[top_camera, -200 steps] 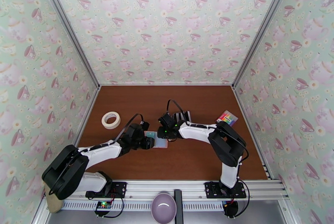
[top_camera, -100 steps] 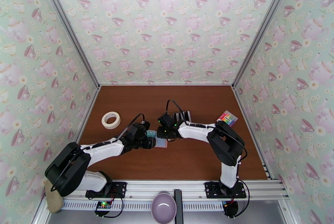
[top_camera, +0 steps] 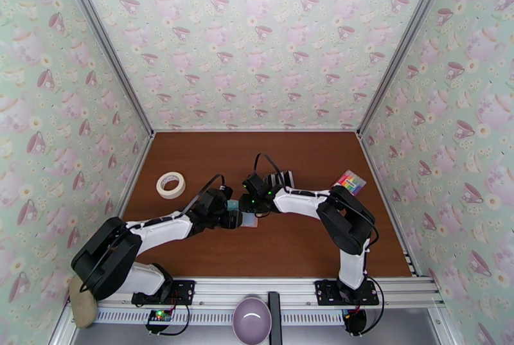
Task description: Put the credit cards into the card holder
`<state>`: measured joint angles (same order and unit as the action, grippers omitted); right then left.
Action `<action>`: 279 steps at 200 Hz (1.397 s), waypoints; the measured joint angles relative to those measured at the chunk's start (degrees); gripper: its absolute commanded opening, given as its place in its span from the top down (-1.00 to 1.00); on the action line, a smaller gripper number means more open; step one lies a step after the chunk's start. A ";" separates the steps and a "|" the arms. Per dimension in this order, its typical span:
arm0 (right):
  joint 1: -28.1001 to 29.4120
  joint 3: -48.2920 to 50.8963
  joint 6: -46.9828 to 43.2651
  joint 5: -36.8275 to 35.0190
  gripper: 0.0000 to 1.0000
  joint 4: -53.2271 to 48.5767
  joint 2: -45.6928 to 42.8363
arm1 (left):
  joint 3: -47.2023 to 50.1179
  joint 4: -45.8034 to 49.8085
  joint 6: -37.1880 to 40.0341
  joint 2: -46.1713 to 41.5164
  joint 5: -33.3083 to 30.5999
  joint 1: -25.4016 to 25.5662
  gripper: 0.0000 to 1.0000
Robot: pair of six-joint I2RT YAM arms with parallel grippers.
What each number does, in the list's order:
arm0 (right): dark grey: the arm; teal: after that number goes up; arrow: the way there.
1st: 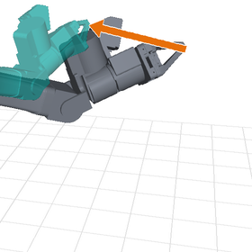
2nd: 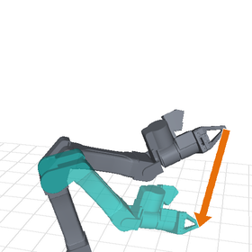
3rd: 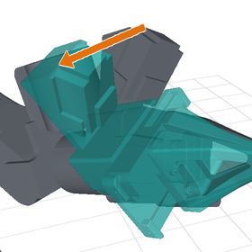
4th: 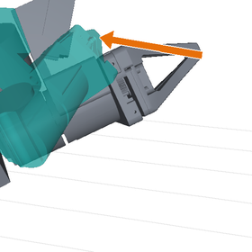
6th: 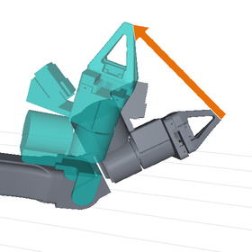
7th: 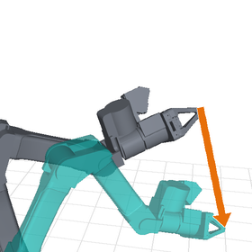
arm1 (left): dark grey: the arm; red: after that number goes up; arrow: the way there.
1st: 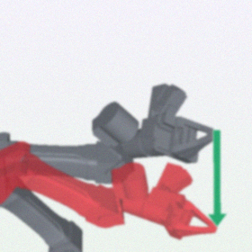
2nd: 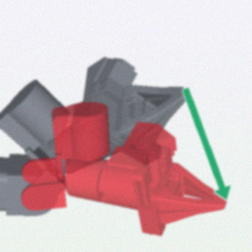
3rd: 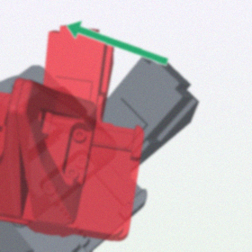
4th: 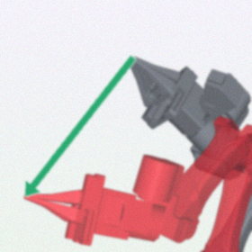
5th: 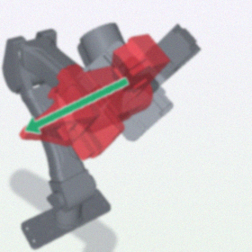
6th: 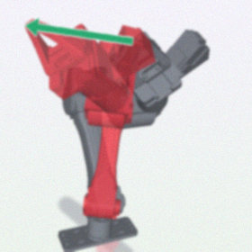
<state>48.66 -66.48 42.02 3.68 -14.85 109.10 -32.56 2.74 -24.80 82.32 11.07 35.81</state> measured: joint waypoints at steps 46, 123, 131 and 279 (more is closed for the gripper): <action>0.00 0.00 0.37 0.48 0.22 0.70 0.00 | -0.02 0.00 0.00 0.04 0.00 0.02 -0.33; 0.00 0.00 1.75 2.75 0.22 2.43 0.61 | -0.55 -0.22 0.42 0.92 -0.17 0.09 -0.30; 0.00 0.00 1.97 3.04 0.22 2.75 0.85 | -0.68 -0.17 0.42 1.01 -0.20 0.13 -0.30; -2.47 1.79 2.23 1.03 0.19 2.82 -2.60 | -1.64 -0.26 0.42 2.16 -0.63 0.39 -0.32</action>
<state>46.19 -64.69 44.25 4.71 -12.03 106.50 -34.20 2.48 -24.38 84.49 10.44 36.21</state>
